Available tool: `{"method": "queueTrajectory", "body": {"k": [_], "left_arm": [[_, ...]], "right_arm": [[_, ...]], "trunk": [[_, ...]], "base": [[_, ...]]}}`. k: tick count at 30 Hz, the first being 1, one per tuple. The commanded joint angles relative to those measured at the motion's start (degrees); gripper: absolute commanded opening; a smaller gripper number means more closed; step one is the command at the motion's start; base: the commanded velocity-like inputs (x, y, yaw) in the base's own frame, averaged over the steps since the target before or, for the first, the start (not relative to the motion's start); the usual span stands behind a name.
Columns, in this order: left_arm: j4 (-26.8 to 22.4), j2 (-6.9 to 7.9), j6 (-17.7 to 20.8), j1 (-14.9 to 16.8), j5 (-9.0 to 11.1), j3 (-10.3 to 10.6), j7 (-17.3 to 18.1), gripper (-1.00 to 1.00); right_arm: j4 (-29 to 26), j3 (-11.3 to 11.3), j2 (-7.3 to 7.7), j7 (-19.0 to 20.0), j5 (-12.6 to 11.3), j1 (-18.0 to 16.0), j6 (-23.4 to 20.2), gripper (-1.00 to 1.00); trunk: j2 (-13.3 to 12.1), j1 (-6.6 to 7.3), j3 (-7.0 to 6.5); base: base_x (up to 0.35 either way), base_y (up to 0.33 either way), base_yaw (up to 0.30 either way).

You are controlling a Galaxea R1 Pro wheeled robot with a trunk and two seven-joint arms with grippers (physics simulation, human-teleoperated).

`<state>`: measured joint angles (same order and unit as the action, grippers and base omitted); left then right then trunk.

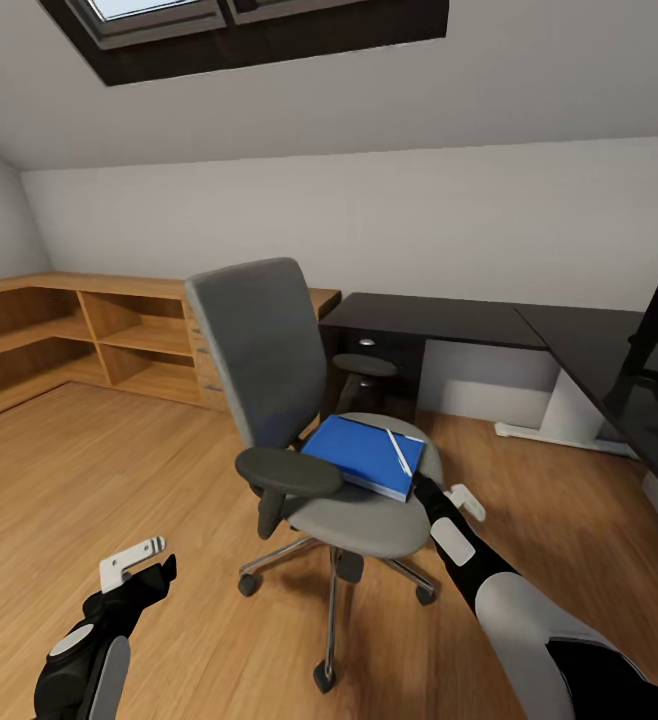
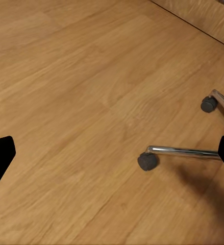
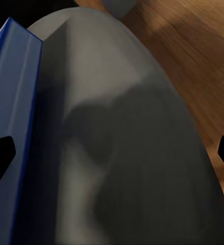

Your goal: In the bedroom, organize the workspace by keeping the computer under the desk, ensuring the monitor is on the desk, placing the keyboard on the desk next to the monitor, placing the mouse on the desk next to the keyboard, moving the folder from the swivel chair onto the desk next to the mouse, stacking the notebook on top of the folder with the pen on top of the notebook, and positioning the swivel chair next to the desk.

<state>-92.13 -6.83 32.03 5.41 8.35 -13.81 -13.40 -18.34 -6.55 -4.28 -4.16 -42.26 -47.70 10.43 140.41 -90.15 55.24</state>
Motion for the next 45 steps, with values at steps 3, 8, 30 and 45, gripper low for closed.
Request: {"method": "queueTrajectory", "body": {"k": [3,8,30,45], "left_arm": [[-0.07,-0.03,0.22,0.04,0.61,-0.03,-0.31,1.0],[-0.07,-0.03,0.22,0.04,0.56,0.0,-0.31,1.0],[-0.07,-0.03,0.31,0.04,0.52,0.01,-0.4,1.0],[-0.07,-0.03,0.31,0.04,0.52,-0.07,-0.4,1.0]], "right_arm": [[-0.03,-0.05,-0.02,-0.06,-0.38,-0.03,0.35,1.0],[-0.12,-0.05,-0.02,-0.06,-0.33,-0.03,0.38,1.0],[-0.12,0.03,-0.02,-0.06,-0.37,-0.03,0.31,1.0],[-0.05,0.0,-0.02,-0.04,-0.37,-0.03,0.36,1.0]], "trunk": [[0.02,0.01,0.06],[0.02,0.01,0.06],[0.02,0.01,0.06],[0.02,0.01,0.06]], "base": [[0.193,0.0,0.063],[0.319,-0.055,0.242],[0.143,-0.046,0.16],[-0.164,0.0,0.0]]}}
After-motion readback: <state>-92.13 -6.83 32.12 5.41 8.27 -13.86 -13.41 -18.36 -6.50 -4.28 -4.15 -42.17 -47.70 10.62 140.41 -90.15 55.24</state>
